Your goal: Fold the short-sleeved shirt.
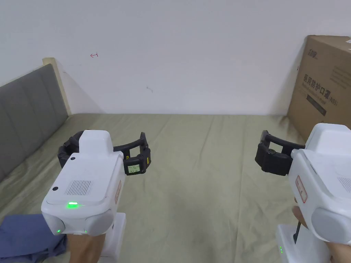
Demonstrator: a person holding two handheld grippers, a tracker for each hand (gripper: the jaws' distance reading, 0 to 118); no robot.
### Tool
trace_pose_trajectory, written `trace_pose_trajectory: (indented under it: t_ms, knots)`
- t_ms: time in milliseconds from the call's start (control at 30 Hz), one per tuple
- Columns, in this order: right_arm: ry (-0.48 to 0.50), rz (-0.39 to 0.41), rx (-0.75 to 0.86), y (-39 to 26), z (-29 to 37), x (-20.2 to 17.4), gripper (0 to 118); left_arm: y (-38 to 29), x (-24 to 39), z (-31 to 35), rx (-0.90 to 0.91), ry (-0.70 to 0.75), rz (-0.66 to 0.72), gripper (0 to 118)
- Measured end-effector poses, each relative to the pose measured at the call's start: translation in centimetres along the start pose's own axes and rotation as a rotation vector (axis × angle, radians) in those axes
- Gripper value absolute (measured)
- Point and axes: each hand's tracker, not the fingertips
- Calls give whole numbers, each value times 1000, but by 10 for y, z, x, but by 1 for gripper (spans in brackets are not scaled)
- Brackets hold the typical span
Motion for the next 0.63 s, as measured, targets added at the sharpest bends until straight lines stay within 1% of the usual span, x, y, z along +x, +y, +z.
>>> trace_pose_trajectory:
  t_ms: [67, 233, 500, 633]
  knots:
    - [4, 11, 29, -2, 0, 0, 118, 0, 1, 0, 2, 1, -3, 118]
    - [-11, 26, 33, -4, -1, 1, 118, 1, 1, 2, 6, -2, -4, 118]
    - [-19, 17, 24, -7, -1, 4, 118, 1, 2, 2, 7, -2, -10, 118]
    - [-20, 25, 26, -7, -2, 4, 118, 1, 2, 2, 10, -2, -9, 118]
